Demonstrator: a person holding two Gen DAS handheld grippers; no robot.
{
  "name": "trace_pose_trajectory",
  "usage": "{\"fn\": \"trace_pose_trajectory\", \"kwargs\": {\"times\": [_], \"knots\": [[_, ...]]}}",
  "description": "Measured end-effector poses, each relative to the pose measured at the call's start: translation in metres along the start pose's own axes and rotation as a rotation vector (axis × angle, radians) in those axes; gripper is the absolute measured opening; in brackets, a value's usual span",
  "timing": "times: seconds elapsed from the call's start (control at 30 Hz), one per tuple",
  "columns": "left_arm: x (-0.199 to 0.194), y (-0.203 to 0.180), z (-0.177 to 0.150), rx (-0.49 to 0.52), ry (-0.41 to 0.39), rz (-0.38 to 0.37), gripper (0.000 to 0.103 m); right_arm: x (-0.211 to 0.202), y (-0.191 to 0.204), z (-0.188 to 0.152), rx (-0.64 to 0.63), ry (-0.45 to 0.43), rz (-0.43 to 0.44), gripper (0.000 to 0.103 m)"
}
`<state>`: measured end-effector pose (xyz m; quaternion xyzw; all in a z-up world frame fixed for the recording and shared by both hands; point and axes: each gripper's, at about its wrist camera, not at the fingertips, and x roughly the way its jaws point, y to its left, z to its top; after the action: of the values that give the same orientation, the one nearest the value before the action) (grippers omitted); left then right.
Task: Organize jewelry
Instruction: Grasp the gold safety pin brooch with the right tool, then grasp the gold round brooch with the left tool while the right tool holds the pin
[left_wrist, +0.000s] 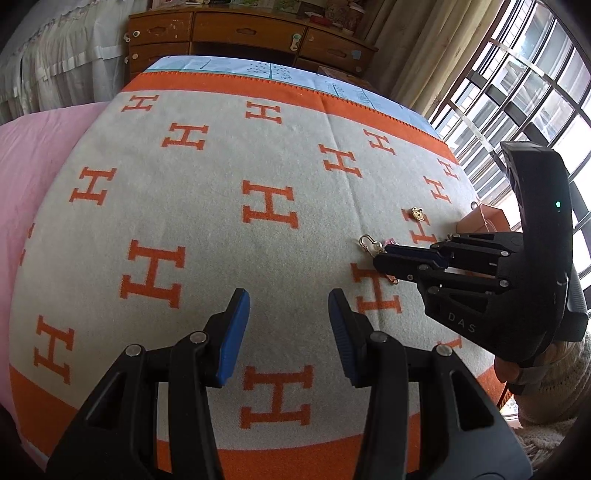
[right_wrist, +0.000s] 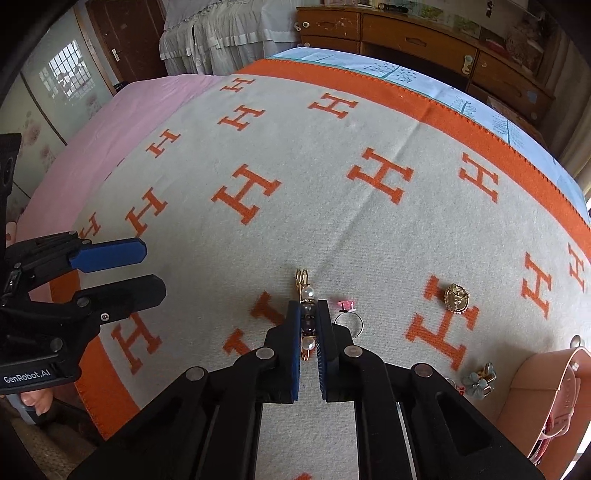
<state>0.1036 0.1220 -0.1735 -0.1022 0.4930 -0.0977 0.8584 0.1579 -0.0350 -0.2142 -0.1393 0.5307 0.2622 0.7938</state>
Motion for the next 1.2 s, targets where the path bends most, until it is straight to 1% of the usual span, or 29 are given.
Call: {"fn": "trace_pose_trajectory", "kwargs": {"times": [0.07, 0.13, 0.23, 0.33, 0.47, 0.57, 0.63, 0.7, 0.77, 0.87, 1.07, 1.13, 1.2], "knots": [[-0.001, -0.003, 0.0, 0.008, -0.002, 0.001, 0.041, -0.002, -0.002, -0.003, 0.024, -0.007, 0.001, 0.007], [-0.002, -0.008, 0.001, 0.022, -0.003, 0.002, 0.041, -0.015, -0.008, -0.009, 0.057, -0.035, 0.006, 0.007], [-0.004, -0.018, 0.002, 0.05, -0.005, -0.004, 0.041, -0.048, -0.024, -0.024, 0.134, -0.105, 0.018, 0.007], [-0.004, -0.033, 0.004, 0.085, 0.0, -0.016, 0.041, -0.081, -0.041, -0.04, 0.208, -0.172, 0.002, 0.007], [-0.002, -0.057, 0.007, 0.132, 0.018, -0.054, 0.041, -0.12, -0.061, -0.062, 0.289, -0.249, -0.031, 0.007], [-0.001, -0.076, 0.009, 0.171, 0.038, -0.097, 0.041, -0.147, -0.075, -0.079, 0.34, -0.302, -0.031, 0.007], [0.001, -0.09, 0.008, 0.208, 0.048, -0.103, 0.045, -0.161, -0.082, -0.09, 0.363, -0.331, -0.028, 0.007], [0.002, -0.103, 0.007, 0.241, 0.056, -0.113, 0.059, -0.171, -0.087, -0.1, 0.38, -0.352, -0.037, 0.007], [0.004, -0.116, 0.007, 0.269, 0.062, -0.112, 0.06, -0.177, -0.093, -0.109, 0.395, -0.367, -0.04, 0.007], [0.011, -0.129, 0.016, 0.292, 0.065, -0.08, 0.06, -0.181, -0.101, -0.121, 0.418, -0.38, -0.021, 0.007], [0.035, -0.161, 0.057, 0.328, 0.04, 0.001, 0.06, -0.182, -0.106, -0.139, 0.437, -0.403, -0.003, 0.007], [0.051, -0.169, 0.069, 0.327, 0.064, 0.016, 0.059, -0.182, -0.107, -0.143, 0.445, -0.412, 0.007, 0.007], [0.07, -0.174, 0.08, 0.303, 0.11, 0.004, 0.059, -0.181, -0.108, -0.146, 0.452, -0.42, 0.01, 0.007]]}}
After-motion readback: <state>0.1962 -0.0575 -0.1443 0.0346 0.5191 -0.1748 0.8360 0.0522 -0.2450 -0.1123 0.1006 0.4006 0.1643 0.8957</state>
